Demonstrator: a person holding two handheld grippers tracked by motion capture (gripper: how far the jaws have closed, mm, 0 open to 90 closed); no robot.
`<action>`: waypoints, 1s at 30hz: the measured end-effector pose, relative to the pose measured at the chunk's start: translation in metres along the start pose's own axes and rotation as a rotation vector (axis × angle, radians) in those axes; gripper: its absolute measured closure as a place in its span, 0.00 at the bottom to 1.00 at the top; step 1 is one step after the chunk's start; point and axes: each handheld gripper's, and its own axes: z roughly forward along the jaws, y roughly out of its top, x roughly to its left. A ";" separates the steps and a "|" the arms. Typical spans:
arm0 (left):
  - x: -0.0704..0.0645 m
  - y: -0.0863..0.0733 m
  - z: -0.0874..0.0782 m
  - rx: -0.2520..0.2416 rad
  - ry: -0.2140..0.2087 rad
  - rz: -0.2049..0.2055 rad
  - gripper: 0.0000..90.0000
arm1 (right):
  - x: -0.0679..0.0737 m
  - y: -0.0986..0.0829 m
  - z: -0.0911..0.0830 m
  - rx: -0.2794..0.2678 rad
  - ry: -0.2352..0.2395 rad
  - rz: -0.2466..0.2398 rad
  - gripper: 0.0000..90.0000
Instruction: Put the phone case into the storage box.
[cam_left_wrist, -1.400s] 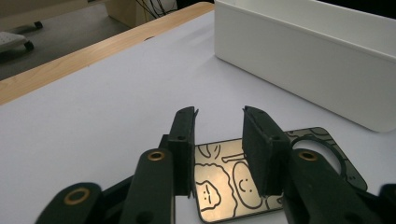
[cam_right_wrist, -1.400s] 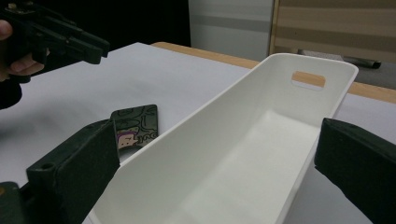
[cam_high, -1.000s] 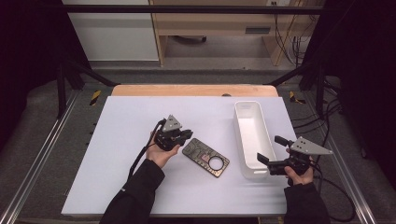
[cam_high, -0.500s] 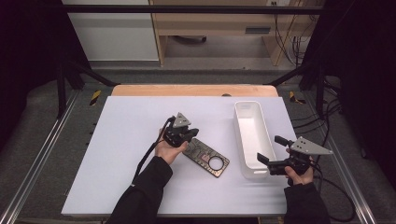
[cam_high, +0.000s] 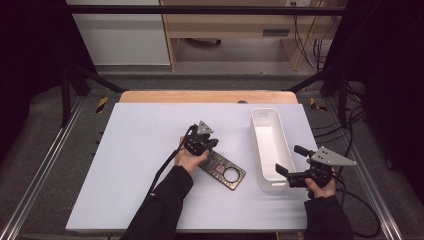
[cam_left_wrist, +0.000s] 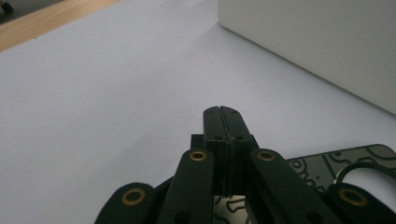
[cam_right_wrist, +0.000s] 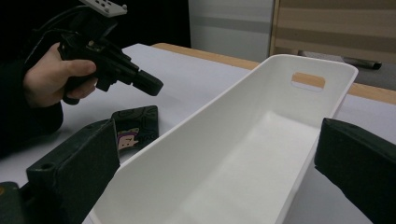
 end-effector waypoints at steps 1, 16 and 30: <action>0.000 -0.001 0.002 0.008 0.000 0.003 0.99 | 0.000 0.000 0.000 0.001 0.000 0.001 0.00; 0.007 -0.011 0.022 0.097 -0.005 -0.005 0.99 | 0.000 0.000 0.000 0.001 -0.001 0.001 0.00; 0.005 -0.006 0.021 0.151 -0.002 0.043 0.99 | 0.000 0.000 0.000 0.002 -0.002 -0.001 0.00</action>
